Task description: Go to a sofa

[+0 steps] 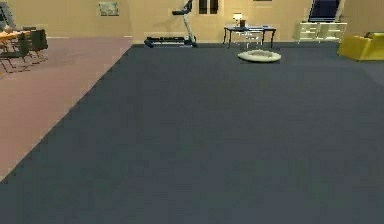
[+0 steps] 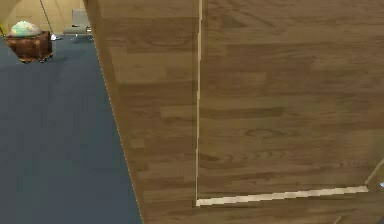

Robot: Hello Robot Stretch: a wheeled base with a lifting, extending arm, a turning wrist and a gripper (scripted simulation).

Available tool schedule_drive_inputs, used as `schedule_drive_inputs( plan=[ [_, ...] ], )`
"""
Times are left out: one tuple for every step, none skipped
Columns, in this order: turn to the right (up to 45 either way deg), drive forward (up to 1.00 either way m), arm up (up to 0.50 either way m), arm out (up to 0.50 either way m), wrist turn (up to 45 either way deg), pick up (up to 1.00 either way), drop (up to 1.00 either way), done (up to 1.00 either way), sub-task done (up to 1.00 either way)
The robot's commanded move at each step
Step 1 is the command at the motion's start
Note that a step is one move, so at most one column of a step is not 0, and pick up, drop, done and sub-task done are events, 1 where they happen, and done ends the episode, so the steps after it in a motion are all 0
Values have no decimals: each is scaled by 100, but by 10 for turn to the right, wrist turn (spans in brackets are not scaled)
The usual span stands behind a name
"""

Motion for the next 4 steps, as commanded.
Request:
schedule_drive_inputs(
  plan=[
    [90, 0, 0, 0, 0, 0, 0, 0, 0],
    [0, 30, 0, 0, 0, 0, 0, 0, 0],
    [450, 0, 0, 0, 0, 0, 0, 0, 0],
    [270, 0, 0, 0, 0, 0, 0, 0, 0]
  ],
)
